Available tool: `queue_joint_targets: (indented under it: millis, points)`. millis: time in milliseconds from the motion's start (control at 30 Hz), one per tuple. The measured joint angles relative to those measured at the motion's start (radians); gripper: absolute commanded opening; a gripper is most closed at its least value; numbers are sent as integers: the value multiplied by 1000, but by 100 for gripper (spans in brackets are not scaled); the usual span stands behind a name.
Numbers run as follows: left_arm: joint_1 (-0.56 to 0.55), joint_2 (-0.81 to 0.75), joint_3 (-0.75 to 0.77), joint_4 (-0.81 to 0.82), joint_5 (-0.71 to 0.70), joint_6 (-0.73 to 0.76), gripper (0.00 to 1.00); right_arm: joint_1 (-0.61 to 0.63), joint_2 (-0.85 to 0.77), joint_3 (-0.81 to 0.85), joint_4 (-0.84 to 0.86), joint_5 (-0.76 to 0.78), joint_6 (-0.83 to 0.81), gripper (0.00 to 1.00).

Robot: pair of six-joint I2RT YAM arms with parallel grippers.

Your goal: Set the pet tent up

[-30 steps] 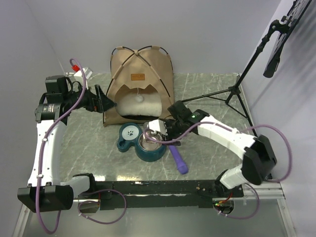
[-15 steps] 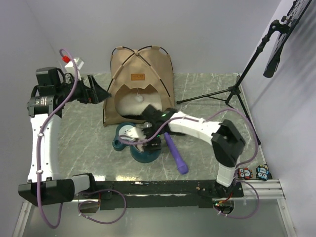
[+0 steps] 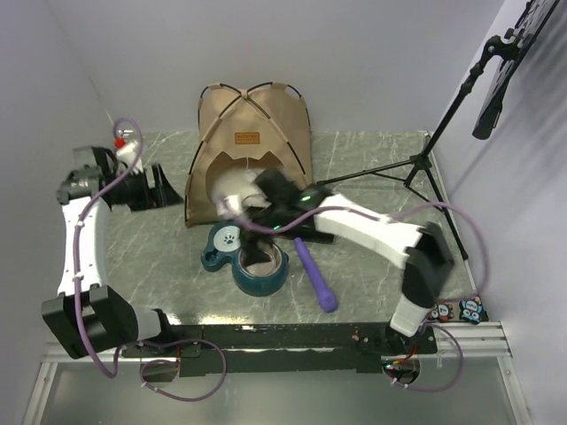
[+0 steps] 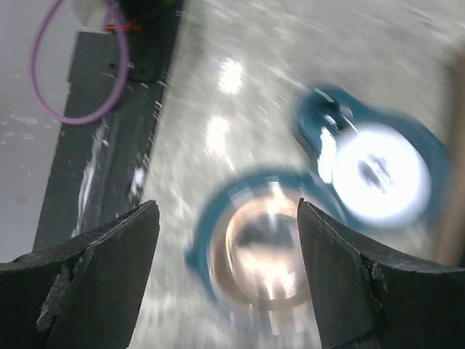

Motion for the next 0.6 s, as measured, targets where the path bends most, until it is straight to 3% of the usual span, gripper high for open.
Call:
queue_joint_targets:
  millis: [167, 300, 433, 600]
  points:
    - [-48, -25, -269, 67, -72, -34, 58, -189, -233, -95, -46, 8, 18, 85]
    - [-207, -73, -365, 149, -219, -146, 40, -299, -315, -117, -81, 32, 25, 85]
    - [-401, -46, -362, 209, -361, -253, 44, -348, -339, -141, -101, 77, 26, 86]
    - [-425, 29, -364, 226, -444, -360, 48, -382, -357, -163, -116, 108, 32, 87]
